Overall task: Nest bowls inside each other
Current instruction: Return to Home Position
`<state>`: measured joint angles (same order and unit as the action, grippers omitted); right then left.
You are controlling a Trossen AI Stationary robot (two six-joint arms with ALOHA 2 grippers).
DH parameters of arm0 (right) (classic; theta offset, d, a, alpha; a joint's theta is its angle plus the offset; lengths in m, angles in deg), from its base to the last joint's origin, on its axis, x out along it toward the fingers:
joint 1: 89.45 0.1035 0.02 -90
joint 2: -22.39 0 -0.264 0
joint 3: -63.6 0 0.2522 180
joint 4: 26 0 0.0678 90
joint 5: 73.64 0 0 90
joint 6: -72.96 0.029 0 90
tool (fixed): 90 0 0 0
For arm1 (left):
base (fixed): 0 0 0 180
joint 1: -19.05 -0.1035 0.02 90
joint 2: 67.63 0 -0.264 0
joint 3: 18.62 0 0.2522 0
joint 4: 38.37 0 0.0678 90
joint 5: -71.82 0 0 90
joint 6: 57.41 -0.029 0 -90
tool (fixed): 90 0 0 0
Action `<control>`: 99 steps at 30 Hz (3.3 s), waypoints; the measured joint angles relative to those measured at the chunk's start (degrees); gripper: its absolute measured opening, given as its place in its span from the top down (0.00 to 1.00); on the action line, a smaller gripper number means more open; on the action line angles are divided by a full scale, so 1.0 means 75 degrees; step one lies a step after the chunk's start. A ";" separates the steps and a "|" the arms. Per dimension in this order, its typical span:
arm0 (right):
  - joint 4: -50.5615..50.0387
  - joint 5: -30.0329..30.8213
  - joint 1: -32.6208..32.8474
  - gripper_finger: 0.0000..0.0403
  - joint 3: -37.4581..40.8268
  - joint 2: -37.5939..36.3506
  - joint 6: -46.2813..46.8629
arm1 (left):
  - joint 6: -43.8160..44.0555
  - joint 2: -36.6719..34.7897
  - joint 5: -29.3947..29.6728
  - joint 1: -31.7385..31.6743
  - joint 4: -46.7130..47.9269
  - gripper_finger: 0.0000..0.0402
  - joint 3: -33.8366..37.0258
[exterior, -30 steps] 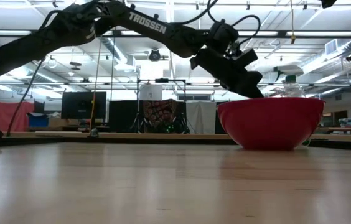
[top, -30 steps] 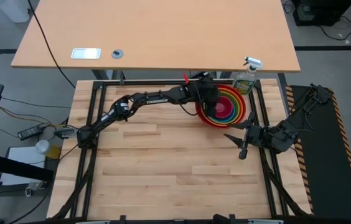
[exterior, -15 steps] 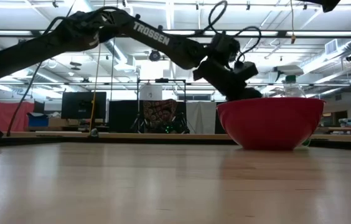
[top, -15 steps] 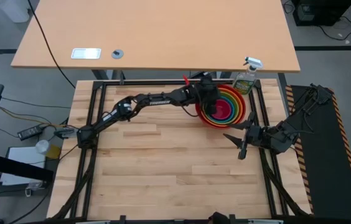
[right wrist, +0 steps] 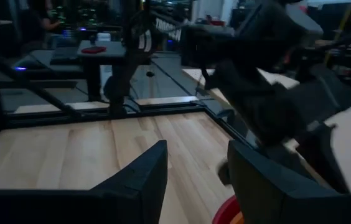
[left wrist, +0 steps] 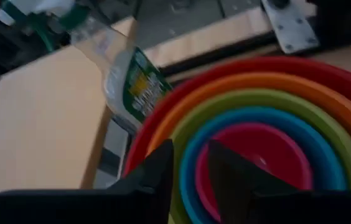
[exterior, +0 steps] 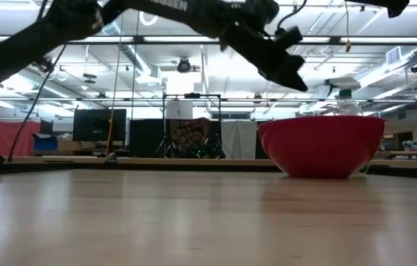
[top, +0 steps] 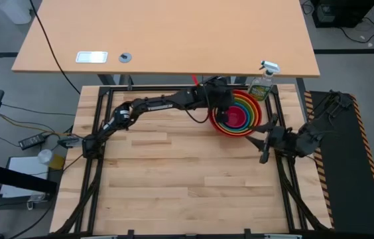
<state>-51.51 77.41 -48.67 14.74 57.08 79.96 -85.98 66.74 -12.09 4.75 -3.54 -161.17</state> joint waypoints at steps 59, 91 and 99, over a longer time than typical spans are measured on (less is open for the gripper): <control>0.1498 -0.2889 -0.3758 0.63 0.4392 -0.4513 0.0721 | 0.5078 -1.3703 -0.0363 0.1637 -0.7388 0.99 1.6419; 0.2164 -0.4508 -0.5400 0.63 0.4553 -0.4528 0.0472 | 0.4678 -1.7895 -0.0452 0.2163 -0.3359 1.00 1.7035; 0.2211 -0.5015 -0.5773 0.63 0.4634 -0.4528 0.0523 | 0.4697 -1.7884 -0.0455 0.2872 -0.3362 1.00 1.7107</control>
<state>-34.93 39.80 -91.97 49.50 23.12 83.88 -50.76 -67.38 -15.50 26.29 -28.75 -32.87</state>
